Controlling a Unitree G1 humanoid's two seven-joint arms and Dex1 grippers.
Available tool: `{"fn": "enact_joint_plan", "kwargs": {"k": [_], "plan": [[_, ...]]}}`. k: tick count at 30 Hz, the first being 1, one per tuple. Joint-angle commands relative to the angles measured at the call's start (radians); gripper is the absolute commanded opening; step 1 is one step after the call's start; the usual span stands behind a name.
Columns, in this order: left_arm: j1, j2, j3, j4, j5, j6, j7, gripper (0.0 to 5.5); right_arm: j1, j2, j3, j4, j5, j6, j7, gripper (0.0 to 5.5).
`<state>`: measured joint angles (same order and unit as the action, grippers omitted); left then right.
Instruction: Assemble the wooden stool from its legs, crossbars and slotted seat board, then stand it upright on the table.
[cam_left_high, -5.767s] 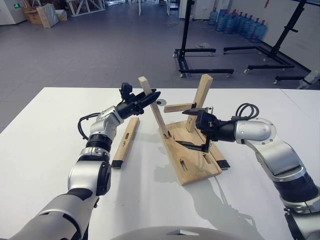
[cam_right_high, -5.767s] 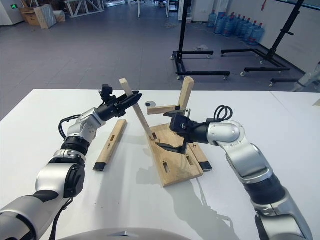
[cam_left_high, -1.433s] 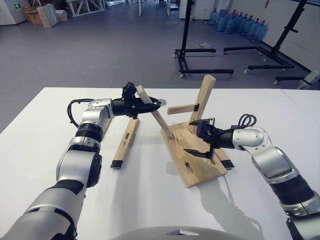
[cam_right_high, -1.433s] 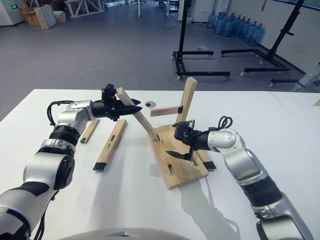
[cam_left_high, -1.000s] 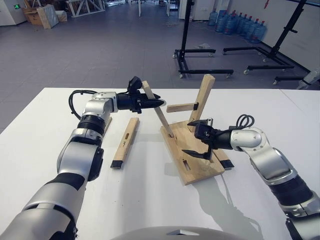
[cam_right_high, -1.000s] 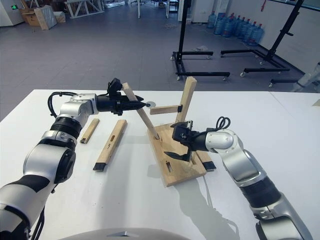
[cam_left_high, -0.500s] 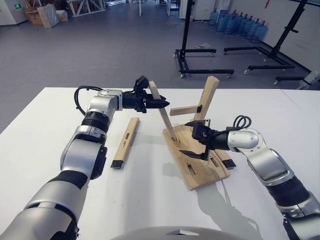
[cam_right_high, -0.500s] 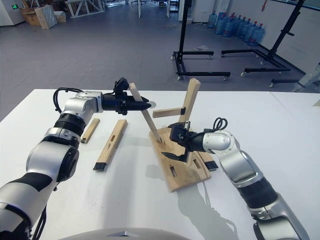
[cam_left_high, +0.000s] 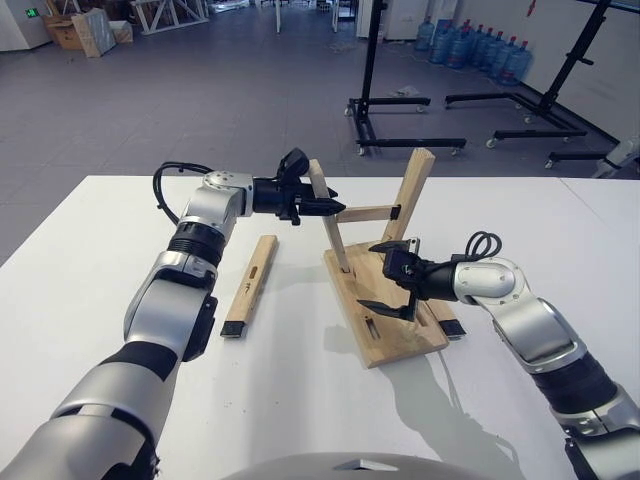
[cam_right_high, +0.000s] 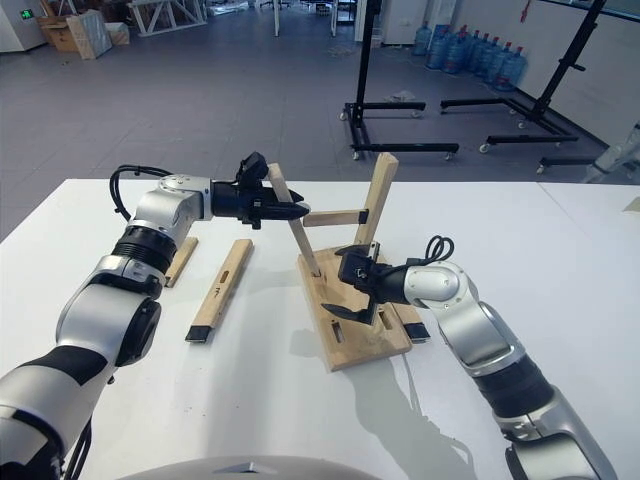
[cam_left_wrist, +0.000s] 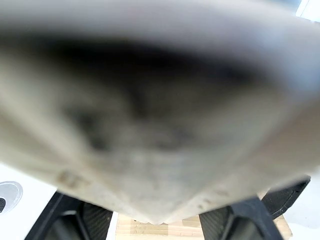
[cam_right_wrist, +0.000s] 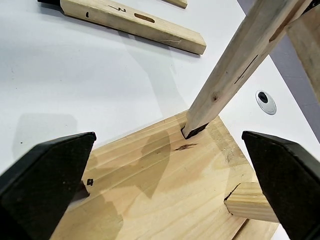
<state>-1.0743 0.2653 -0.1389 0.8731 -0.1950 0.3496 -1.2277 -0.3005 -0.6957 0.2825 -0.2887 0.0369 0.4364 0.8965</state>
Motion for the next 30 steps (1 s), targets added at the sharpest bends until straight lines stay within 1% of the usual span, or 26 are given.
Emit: {"fn": "enact_joint_plan", "kwargs": {"k": [1,12,16,20,22,26,28,30], "plan": [[-0.009,-0.004,-0.016,0.023,0.032,0.038,0.011,2.02,-0.006,0.004,0.008,-0.010,-0.011,0.018,-0.007,5.40],[-0.057,-0.029,-0.048,0.104,0.083,-0.002,0.038,2.02,-0.037,0.036,-0.008,-0.034,0.015,0.052,-0.024,5.40],[-0.077,-0.030,-0.037,0.133,0.078,0.011,0.032,2.02,-0.068,0.038,-0.035,-0.052,0.031,0.066,-0.022,5.40],[-0.095,-0.030,-0.033,0.156,0.084,0.011,0.031,2.02,-0.147,0.057,-0.095,-0.073,0.069,0.094,-0.037,5.40],[-0.099,-0.024,-0.027,0.147,0.078,0.011,0.022,2.02,-0.210,0.073,-0.147,-0.069,0.087,0.102,-0.071,5.40],[-0.095,-0.021,-0.025,0.147,0.083,0.000,0.017,2.02,-0.331,0.096,-0.212,-0.025,0.052,0.054,-0.179,5.40],[-0.091,-0.020,-0.024,0.147,0.086,-0.004,0.022,2.02,-0.413,0.107,-0.211,0.025,-0.020,0.004,-0.271,5.40],[-0.088,-0.020,-0.024,0.148,0.088,-0.007,0.023,2.02,-0.462,0.113,-0.176,0.082,-0.124,-0.052,-0.361,5.40]]}}
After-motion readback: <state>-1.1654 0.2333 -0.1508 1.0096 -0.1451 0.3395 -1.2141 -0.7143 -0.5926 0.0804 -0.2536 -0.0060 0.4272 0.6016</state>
